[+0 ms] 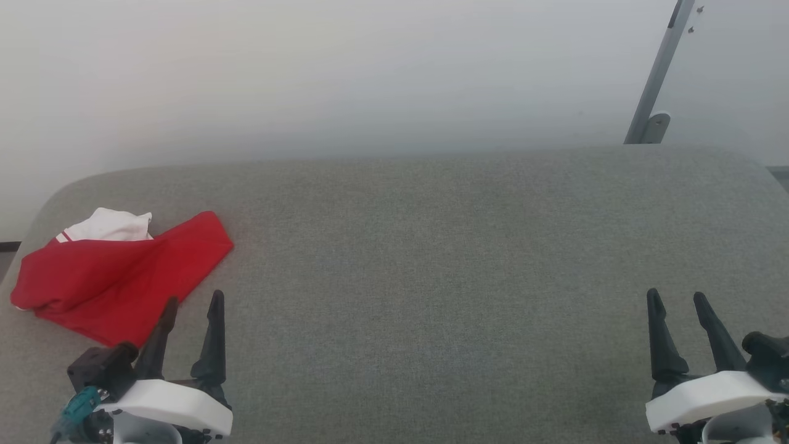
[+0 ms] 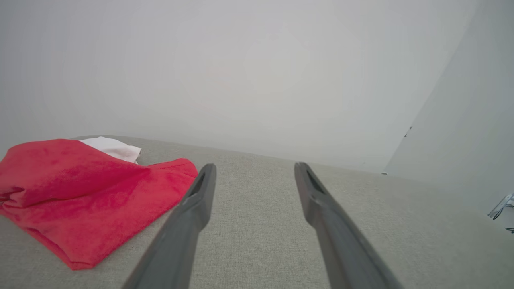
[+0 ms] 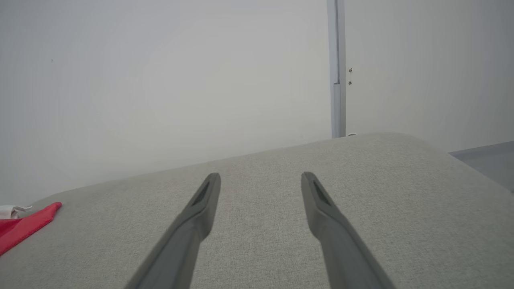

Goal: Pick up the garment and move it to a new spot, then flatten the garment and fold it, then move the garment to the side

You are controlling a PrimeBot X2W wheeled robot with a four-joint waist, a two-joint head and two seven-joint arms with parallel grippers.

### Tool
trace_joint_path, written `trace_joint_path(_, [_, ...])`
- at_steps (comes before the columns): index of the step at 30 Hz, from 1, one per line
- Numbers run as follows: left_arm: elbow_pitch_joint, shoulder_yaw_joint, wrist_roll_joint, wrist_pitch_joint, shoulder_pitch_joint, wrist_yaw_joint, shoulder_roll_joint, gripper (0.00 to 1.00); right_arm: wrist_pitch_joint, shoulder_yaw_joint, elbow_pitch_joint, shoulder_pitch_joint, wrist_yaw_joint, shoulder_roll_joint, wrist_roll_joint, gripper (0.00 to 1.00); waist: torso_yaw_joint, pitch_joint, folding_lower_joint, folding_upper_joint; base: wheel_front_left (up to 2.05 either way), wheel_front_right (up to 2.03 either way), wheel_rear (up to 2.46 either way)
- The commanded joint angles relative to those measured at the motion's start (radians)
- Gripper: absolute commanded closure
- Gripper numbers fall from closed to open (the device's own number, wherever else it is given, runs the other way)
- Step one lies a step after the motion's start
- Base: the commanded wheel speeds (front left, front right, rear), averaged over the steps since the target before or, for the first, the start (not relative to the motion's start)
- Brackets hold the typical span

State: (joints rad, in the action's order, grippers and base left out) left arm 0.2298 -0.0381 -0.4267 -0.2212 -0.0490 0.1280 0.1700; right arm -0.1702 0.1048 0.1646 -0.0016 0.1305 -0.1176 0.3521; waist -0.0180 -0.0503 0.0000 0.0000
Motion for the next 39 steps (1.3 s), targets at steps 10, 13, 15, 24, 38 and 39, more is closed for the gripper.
trace_joint_path(10, [-0.007, 0.013, 0.068, -0.023, 0.005, 0.003, 0.017, 0.0, -0.029, 0.004, -0.018, 0.013, 0.0, -0.004, -0.085, 0.0, -0.002, -0.006, 0.0, 0.0, 0.0, 0.0, 0.0])
trace_joint_path(13, [-0.005, 0.017, 0.082, -0.03, 0.006, 0.003, 0.022, 0.0, -0.034, 0.004, -0.019, 0.012, 0.0, -0.005, -0.105, 0.0, -0.003, -0.008, 0.0, 0.0, 0.0, 0.0, 0.0])
trace_joint_path(15, [-0.004, 0.021, 0.092, -0.034, 0.006, 0.003, 0.025, 0.0, -0.038, 0.005, -0.02, 0.015, 0.0, -0.006, -0.121, 0.0, -0.003, -0.01, 0.0, 0.0, 0.0, 0.0, 0.0])
trace_joint_path(24, [0.0, 0.032, 0.123, -0.045, 0.012, 0.003, 0.032, 0.0, -0.053, 0.006, -0.023, 0.02, 0.0, -0.009, -0.164, 0.0, -0.002, -0.014, 0.0, 0.0, 0.0, 0.0, 0.0])
trace_joint_path(38, [-0.005, 0.038, 0.113, -0.044, 0.021, 0.004, 0.029, 0.0, -0.057, 0.007, -0.027, 0.025, 0.0, -0.01, -0.169, 0.0, 0.004, -0.015, 0.0, 0.0, 0.0, 0.0, 0.0])
trace_joint_path(39, [-0.006, 0.037, 0.11, -0.044, 0.02, 0.004, 0.027, 0.0, -0.058, 0.008, -0.028, 0.025, 0.0, -0.011, -0.168, 0.0, 0.006, -0.015, 0.0, 0.0, 0.0, 0.0, 0.0])
